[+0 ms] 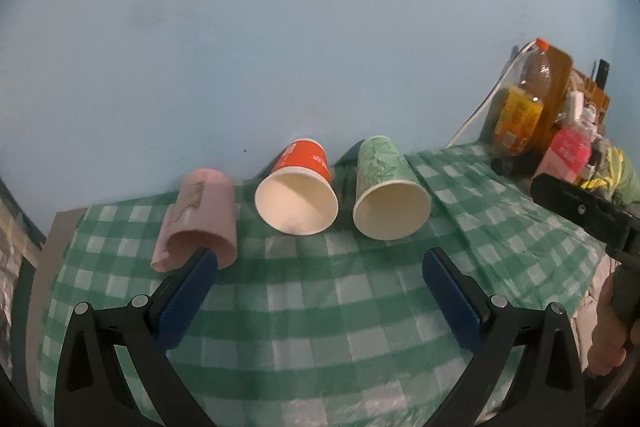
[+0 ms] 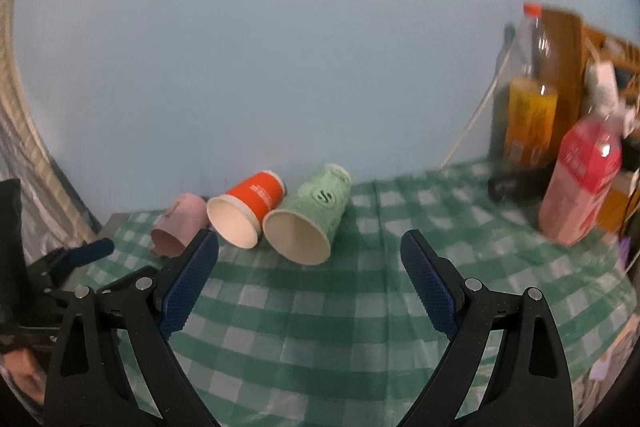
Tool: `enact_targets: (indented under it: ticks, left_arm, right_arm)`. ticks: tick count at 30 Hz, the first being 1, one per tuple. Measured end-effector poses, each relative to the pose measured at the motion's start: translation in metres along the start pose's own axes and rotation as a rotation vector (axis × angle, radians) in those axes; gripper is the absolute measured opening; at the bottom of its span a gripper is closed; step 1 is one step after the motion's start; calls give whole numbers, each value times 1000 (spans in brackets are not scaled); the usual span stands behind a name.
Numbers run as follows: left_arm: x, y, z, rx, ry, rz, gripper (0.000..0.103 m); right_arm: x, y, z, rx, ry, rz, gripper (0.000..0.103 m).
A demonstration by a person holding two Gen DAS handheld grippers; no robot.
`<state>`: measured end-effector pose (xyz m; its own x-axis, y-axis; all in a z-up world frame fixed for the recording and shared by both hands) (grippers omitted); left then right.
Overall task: Flip cup upside down
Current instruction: 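Move the right gripper toward the green paper cup and close around it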
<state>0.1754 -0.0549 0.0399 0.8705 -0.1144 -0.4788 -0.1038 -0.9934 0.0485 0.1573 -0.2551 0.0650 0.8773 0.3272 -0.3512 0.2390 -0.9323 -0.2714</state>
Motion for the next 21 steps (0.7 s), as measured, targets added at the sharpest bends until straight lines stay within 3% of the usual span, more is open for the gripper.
enact_targets:
  ticks: [7,21]
  left_arm:
    - [58,28,-23,48,-92,-36,103]
    - [136,62,-37,30,-229,-36,103]
  right_arm:
    - [41,40,-10,146,-143,29,91]
    - [94,96,4,158,-267,159,91]
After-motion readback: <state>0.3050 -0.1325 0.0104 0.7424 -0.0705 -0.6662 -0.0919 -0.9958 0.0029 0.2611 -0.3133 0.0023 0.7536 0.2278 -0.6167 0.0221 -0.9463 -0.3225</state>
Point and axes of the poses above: each gripper's, at about its wrist camera, not at the fingertips, and x roughly the way its jaws point, y to its right, z to its underside, the point moved 3 cm from there along x, roughly the way its jaws point, and after that the axes turned 13 degrees about y, right-handed, at the moved point
